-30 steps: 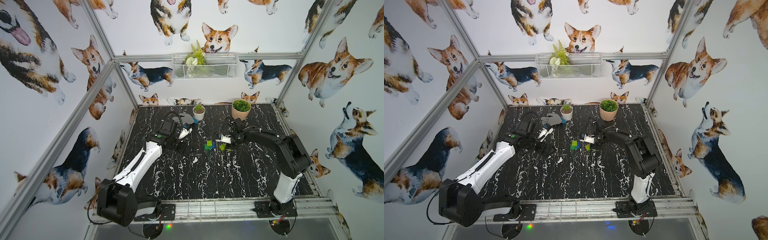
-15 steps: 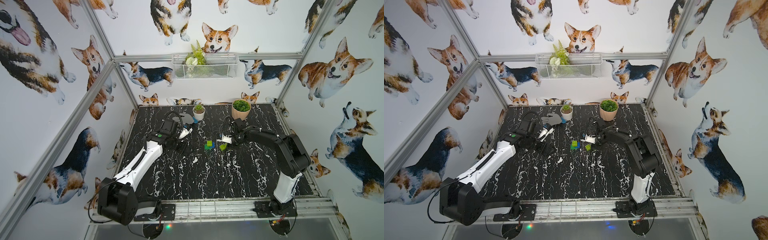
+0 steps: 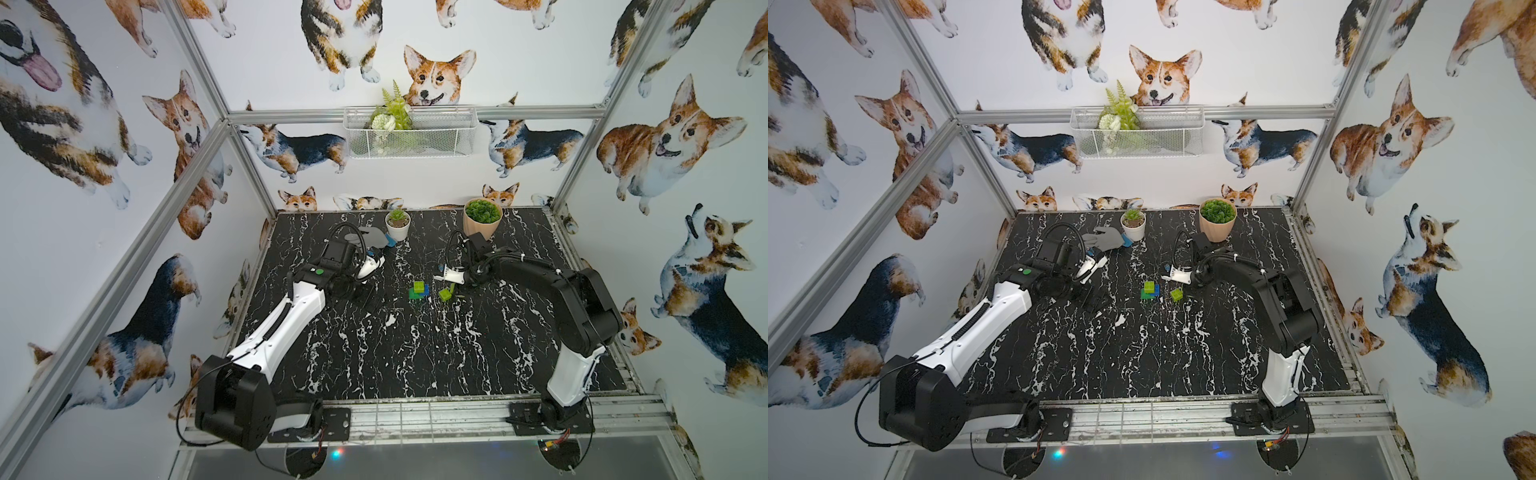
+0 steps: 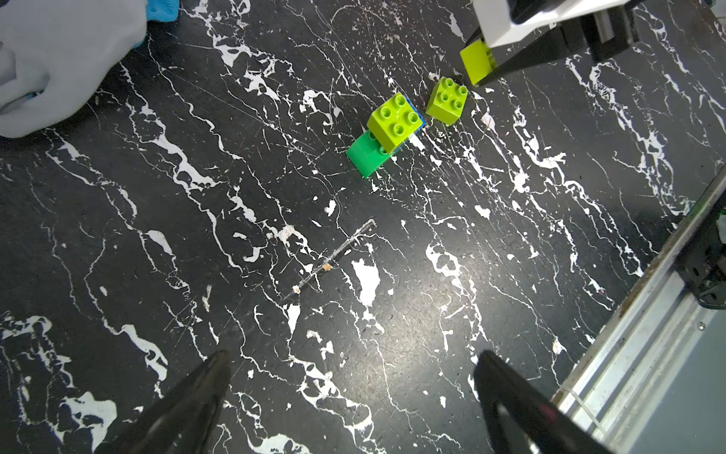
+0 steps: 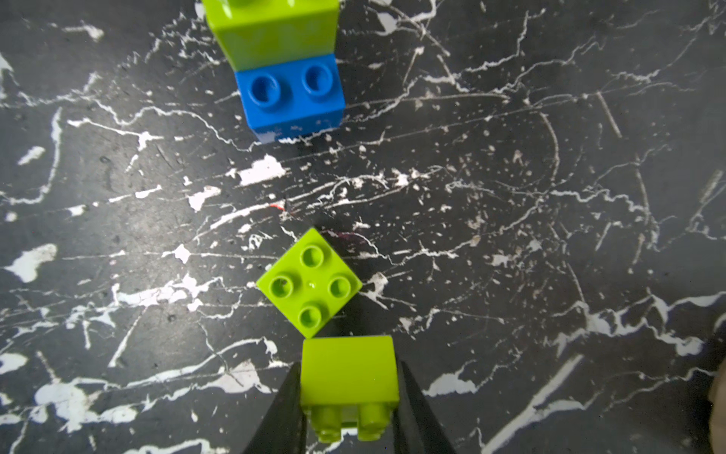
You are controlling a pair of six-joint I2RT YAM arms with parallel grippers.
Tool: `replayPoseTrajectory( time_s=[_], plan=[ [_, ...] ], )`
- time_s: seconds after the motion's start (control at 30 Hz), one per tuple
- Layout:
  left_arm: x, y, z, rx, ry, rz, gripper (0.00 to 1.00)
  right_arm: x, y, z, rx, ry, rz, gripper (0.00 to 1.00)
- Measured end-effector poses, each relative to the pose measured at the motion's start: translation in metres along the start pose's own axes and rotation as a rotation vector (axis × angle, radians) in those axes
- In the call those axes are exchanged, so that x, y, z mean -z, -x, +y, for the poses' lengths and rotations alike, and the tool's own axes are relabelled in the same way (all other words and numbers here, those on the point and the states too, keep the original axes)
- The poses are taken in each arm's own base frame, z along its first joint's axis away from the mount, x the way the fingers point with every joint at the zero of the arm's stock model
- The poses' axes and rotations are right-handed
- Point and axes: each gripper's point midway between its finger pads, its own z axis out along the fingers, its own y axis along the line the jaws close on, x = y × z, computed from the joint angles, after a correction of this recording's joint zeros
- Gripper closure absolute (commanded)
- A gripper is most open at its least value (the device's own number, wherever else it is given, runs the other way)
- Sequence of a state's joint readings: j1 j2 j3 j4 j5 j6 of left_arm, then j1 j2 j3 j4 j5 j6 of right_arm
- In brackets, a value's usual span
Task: Assemble the letter s with lego
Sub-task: Pick up the lego brick from the center of the board, then adjust the lego brick at the center of the board.
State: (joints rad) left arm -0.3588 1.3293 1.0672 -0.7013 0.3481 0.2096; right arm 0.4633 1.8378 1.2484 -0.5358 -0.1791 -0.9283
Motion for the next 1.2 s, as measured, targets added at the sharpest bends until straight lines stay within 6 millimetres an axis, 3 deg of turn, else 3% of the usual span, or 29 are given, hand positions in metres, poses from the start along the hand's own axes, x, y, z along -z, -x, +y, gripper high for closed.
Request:
replayPoseTrajectory(
  time_s=[0.17, 0.37, 1.2],
  plan=[
    [0.000, 0.000, 0.000, 0.000, 0.002, 0.001, 0.00, 0.002, -0.014, -0.008, 0.026, 0.010, 0.093, 0.75],
    [-0.001, 0.001, 0.001, 0.001, 0.002, 0.003, 0.00, -0.007, -0.021, -0.003, 0.053, 0.069, 0.161, 0.73],
    [-0.002, 0.001, 0.001, -0.001, 0.000, 0.011, 0.00, -0.023, 0.004, 0.019, 0.166, 0.127, 0.145, 0.69]
  ],
)
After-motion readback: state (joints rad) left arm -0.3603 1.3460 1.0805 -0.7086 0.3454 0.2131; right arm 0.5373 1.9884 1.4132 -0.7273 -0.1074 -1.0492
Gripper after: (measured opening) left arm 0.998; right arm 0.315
